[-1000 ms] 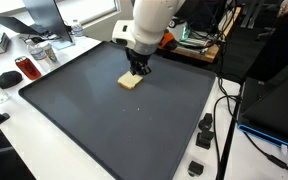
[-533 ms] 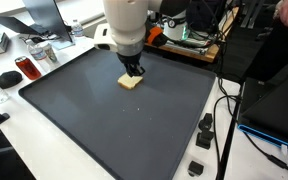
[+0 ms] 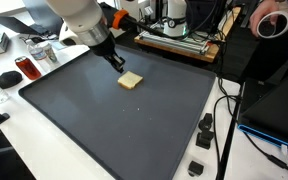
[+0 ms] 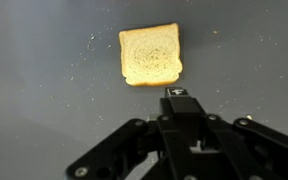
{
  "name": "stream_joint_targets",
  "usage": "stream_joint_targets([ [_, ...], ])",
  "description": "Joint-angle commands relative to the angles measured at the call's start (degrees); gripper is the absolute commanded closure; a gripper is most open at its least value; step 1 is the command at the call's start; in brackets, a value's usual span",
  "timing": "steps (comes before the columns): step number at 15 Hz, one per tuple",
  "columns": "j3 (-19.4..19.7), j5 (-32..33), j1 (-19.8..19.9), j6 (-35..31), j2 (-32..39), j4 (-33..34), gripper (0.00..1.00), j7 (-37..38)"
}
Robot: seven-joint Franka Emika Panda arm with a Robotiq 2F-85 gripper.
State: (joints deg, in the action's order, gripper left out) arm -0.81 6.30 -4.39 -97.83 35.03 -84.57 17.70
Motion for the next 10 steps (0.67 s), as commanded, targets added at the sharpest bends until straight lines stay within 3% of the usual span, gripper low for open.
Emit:
stream_joint_targets([
  [1, 0.0, -5.7, 3.4, 5.7, 3.7, 8.1, 0.94, -6.9],
  [6, 0.2, -10.5, 8.3, 6.9, 5.1, 11.5, 0.94, -13.8],
  [10, -0.2, -14.2, 12.4, 5.9, 4.1, 9.8, 0.94, -21.0],
])
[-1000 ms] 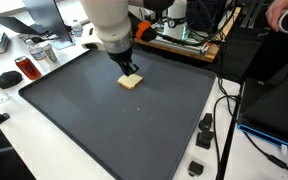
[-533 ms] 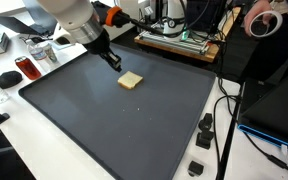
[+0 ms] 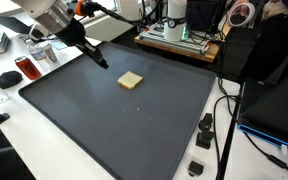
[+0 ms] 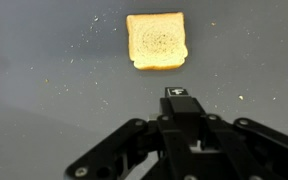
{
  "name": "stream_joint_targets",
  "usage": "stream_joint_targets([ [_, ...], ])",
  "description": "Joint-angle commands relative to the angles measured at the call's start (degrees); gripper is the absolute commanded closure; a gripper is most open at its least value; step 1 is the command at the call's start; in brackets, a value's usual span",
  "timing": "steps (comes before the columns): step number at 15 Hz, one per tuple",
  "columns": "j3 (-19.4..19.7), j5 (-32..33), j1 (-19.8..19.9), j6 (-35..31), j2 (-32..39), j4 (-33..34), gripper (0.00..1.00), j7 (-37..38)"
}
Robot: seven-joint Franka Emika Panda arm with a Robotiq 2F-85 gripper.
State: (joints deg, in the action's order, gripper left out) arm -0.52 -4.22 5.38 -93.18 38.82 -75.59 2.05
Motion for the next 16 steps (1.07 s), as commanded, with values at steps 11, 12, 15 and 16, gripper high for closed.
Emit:
stream_joint_targets([
  [11, -1.2, -16.0, 11.2, -6.7, -6.1, -13.7, 0.94, -24.9],
  [12, -1.1, -16.9, 11.7, -7.8, -7.1, -15.8, 0.94, -26.5],
  [15, -0.6, -18.5, 12.2, -13.2, -11.7, -24.7, 0.94, -30.2],
  [16, -0.3, -19.0, 12.2, -15.3, -13.0, -27.4, 0.94, -31.0],
])
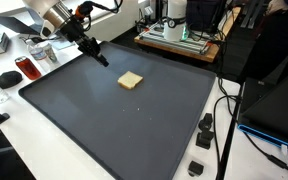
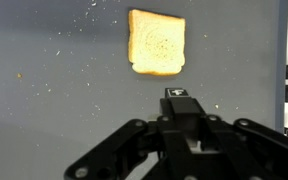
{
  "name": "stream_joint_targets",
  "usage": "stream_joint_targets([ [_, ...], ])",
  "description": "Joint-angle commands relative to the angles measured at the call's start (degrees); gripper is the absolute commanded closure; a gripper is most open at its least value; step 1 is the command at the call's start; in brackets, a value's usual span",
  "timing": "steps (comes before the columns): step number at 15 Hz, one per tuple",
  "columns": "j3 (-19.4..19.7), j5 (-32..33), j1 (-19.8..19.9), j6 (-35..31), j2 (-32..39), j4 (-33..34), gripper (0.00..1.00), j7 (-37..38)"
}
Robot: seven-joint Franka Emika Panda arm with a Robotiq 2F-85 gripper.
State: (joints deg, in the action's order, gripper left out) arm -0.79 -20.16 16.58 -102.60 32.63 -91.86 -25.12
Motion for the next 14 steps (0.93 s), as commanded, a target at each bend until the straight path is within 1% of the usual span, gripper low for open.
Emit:
stream_joint_targets([
  [1, 0.5, -3.2, 0.9, -8.4, -8.0, -13.9, 0.94, -3.8],
  [5, 0.9, -8.1, 2.0, -17.8, -13.2, -25.5, 0.94, -8.2],
  [7, 1.2, -10.8, 2.6, -20.9, -15.1, -30.0, 0.94, -10.7],
  [10, 1.7, -16.4, 3.3, -26.3, -18.1, -36.3, 0.94, -16.3],
  [11, 2.6, -12.7, 1.7, -23.0, -13.7, -30.4, 0.78, -12.5],
  [14, 3.1, -14.6, 1.8, -25.2, -15.8, -34.0, 0.78, -14.8],
])
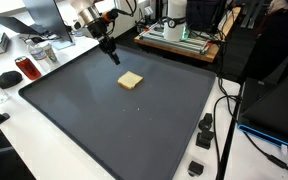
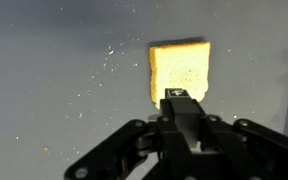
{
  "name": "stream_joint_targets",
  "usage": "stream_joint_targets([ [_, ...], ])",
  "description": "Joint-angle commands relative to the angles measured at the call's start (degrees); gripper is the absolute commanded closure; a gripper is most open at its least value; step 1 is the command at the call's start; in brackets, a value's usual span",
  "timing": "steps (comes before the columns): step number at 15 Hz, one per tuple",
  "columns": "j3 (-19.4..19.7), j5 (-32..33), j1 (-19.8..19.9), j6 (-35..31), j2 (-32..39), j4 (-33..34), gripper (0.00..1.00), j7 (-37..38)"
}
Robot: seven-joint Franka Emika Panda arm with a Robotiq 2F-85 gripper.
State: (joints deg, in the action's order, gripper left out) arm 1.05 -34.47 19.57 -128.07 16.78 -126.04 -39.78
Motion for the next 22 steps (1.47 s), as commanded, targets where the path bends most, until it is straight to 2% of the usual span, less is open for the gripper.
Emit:
stream_joint_targets([
  [1, 1.3, -0.4, -1.2, 0.3, -0.2, -0.1, 0.78, -0.2],
  [3, 1.3, -0.5, -1.3, 0.3, -0.5, -0.1, 0.78, -0.2],
  [4, 1.3, -0.5, -1.3, 0.3, -0.5, -0.1, 0.94, -0.2],
  [5, 1.0, -1.1, -0.7, 3.1, -1.0, -0.3, 0.94, -2.2],
  [10, 2.2, -0.6, -2.0, -0.9, -5.0, -5.8, 0.94, 0.0],
  [14, 2.2, 0.5, -4.8, -6.3, -10.4, -11.7, 0.94, 3.1],
  [19, 1.1, 4.9, -10.9, -13.3, -16.5, -17.1, 0.94, 11.5],
  [22, 0.3, 11.6, -14.4, -16.6, -18.6, -18.8, 0.94, 19.7],
])
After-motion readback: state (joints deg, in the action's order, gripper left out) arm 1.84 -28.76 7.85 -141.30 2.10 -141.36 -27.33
